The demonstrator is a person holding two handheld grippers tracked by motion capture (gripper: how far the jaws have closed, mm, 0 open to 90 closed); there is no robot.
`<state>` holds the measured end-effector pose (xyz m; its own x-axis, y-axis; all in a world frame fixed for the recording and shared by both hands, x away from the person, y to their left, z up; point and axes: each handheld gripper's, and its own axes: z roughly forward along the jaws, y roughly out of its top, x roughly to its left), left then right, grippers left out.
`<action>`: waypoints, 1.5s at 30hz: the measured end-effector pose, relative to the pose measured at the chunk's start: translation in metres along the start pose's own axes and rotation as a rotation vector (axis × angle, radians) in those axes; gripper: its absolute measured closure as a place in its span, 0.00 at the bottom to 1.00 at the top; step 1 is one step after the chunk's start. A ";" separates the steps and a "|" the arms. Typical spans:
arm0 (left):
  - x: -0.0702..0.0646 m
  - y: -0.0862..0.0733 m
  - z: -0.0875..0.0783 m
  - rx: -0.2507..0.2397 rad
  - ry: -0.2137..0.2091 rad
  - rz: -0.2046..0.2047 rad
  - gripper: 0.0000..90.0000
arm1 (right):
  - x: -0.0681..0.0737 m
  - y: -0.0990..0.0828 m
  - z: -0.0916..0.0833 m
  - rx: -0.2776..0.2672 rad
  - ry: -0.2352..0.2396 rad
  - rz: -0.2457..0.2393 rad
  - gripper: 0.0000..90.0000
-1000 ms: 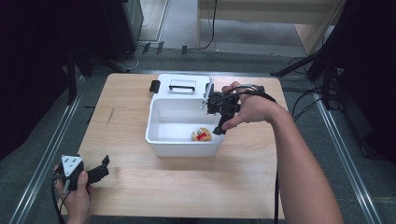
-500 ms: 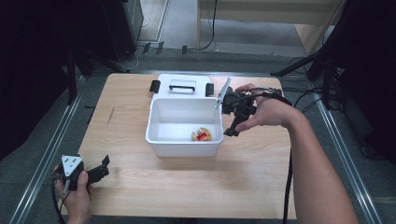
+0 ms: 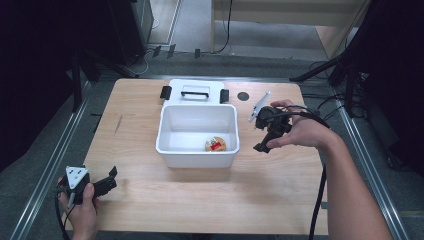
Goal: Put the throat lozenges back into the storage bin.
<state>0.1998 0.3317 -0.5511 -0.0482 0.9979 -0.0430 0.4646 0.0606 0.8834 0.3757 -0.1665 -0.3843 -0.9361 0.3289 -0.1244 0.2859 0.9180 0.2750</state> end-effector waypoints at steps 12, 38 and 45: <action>0.000 0.000 0.000 -0.004 0.001 0.003 0.00 | -0.001 -0.045 0.014 -0.058 -0.086 0.191 0.12; 0.000 0.000 0.000 0.000 0.004 0.004 0.00 | 0.030 -0.150 0.056 -0.409 -0.289 0.599 0.05; 0.000 0.000 0.000 -0.002 0.005 0.005 0.00 | 0.045 -0.178 0.067 -0.498 -0.366 0.703 0.05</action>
<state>0.1999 0.3312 -0.5511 -0.0503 0.9981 -0.0368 0.4631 0.0559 0.8845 0.2966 -0.3007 -0.5030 -0.4346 0.8995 -0.0438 0.5620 0.3089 0.7673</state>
